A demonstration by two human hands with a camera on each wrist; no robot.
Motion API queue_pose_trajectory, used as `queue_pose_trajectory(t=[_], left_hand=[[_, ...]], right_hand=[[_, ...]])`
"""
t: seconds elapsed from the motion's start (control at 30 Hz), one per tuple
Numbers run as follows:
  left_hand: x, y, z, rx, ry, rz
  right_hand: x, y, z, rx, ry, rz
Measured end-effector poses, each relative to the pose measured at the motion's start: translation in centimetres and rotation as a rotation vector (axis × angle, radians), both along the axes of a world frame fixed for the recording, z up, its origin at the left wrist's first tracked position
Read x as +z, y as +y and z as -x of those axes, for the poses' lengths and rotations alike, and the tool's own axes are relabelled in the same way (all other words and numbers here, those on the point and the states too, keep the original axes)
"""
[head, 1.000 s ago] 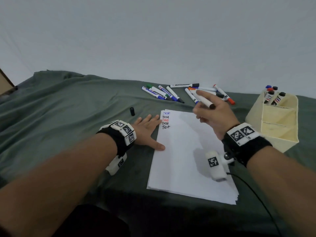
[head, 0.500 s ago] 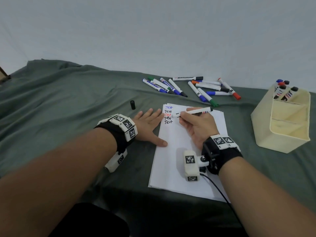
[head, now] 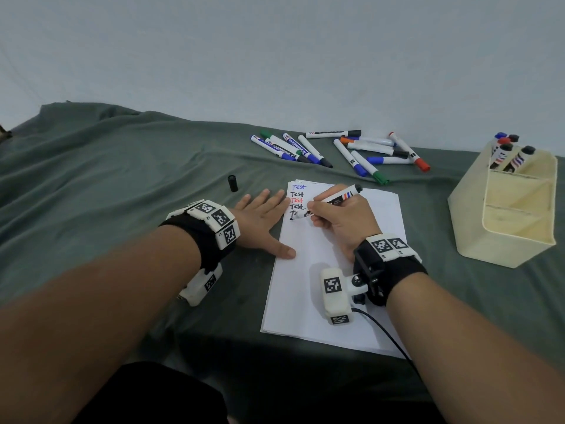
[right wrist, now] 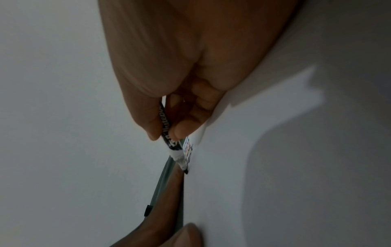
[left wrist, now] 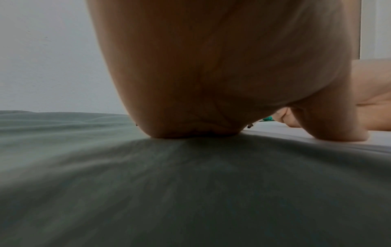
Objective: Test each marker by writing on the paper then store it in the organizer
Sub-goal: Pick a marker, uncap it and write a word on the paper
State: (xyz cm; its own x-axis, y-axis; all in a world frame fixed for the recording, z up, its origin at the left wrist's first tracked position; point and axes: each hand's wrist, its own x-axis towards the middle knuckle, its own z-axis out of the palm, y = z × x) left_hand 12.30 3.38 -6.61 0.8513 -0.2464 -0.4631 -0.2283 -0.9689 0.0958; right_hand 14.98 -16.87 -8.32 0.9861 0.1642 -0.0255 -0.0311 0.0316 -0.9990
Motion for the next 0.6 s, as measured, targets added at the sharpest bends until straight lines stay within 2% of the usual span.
queue_pose_trajectory(t=[0.23,0.6], left_hand=[[0.28,-0.08,0.15,0.004,0.012,0.0],[0.28,-0.09,0.14,0.008,0.012,0.003]], right_hand=[[0.23,0.24,0.26,0.015,-0.034,0.112],[0.16,0.11,0.15,-0.016,-0.059,0.121]])
